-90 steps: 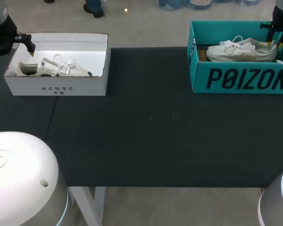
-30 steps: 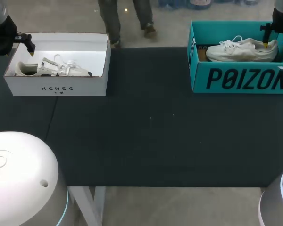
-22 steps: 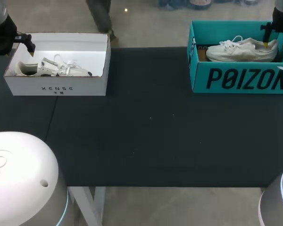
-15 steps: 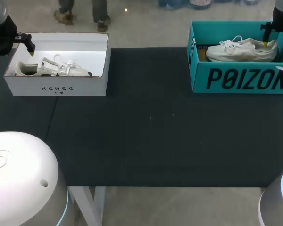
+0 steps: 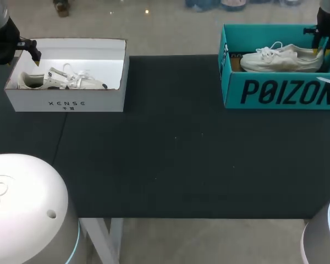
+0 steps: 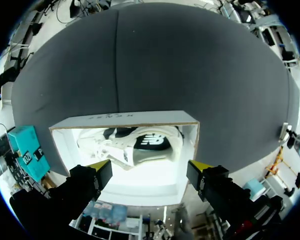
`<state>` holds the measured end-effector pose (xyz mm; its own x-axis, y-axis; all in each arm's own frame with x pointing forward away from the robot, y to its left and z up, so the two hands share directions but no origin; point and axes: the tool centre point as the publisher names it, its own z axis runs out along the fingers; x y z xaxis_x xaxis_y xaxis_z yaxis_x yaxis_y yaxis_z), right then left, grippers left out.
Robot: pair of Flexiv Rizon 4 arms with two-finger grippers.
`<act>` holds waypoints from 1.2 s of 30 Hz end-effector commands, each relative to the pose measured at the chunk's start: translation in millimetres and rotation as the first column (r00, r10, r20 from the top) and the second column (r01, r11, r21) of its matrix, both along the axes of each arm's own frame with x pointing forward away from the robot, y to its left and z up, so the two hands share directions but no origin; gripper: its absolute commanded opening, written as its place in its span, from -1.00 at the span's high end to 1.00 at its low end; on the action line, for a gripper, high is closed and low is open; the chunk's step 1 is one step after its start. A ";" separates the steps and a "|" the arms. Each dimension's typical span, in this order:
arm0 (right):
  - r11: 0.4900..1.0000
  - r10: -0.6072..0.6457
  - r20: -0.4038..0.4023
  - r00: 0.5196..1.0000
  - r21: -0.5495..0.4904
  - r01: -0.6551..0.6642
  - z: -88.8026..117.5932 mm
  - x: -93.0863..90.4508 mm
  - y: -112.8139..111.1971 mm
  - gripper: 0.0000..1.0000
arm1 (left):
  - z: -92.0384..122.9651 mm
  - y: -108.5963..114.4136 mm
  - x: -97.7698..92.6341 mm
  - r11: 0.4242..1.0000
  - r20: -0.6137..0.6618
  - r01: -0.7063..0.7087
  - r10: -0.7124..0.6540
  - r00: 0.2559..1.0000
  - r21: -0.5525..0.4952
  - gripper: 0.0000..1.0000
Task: Take the shoe out of the shoebox, open the shoe tongue, remove and reinsert the insole, then place the shoe into the shoebox
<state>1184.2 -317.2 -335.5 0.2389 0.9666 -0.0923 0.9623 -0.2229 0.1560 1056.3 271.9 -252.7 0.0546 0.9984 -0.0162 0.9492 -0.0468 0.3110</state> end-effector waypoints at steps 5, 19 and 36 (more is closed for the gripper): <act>1.000 -0.002 -0.009 1.000 -0.009 0.002 -0.7 4.1 -1.0 1.00 | 0.0 -0.1 -1.0 1.000 0.002 0.000 0.000 1.000 0.002 -1.00; 1.000 0.005 0.032 0.999 -0.005 -0.005 33.7 -12.4 4.4 1.00 | 0.0 -0.1 -1.0 1.000 0.002 0.000 0.000 1.000 0.002 -1.00; 0.999 0.005 0.075 0.997 0.033 -0.007 75.1 -24.3 11.6 1.00 | 0.0 -0.1 -1.0 1.000 0.002 0.000 0.000 1.000 0.002 -1.00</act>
<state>1166.4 -306.7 -265.1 0.2375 0.9703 -0.0454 0.9520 -0.2232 0.2094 1056.3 271.8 -252.7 0.0546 0.9984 -0.0162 0.9492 -0.0469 0.3110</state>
